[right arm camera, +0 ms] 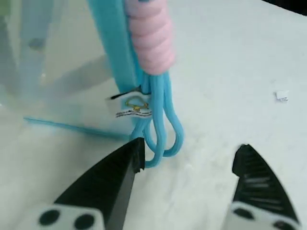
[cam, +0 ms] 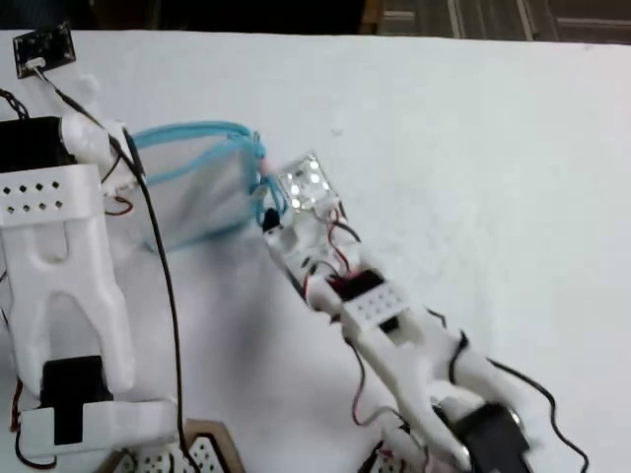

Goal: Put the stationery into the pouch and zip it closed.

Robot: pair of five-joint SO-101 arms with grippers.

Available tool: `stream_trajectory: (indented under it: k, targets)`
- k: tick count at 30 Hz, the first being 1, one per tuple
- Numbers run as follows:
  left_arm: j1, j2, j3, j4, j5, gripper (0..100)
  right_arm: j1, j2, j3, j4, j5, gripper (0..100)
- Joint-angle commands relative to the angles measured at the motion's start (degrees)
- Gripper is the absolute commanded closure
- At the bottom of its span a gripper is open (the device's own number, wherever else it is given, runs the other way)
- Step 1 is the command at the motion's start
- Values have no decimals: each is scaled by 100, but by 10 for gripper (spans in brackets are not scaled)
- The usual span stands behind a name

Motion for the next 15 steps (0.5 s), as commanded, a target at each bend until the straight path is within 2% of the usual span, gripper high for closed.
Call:
stream_trajectory:
  k: [1,9,15]
  targets:
    - [31,154,62,0,-44,978,13,558,-633,-259,44,711]
    - [31,154,62,0,-44,978,549,1754,-1635,-374,53,711]
    - [31,154,62,0,-53,978,444,2000,-2040,-374,62,712]
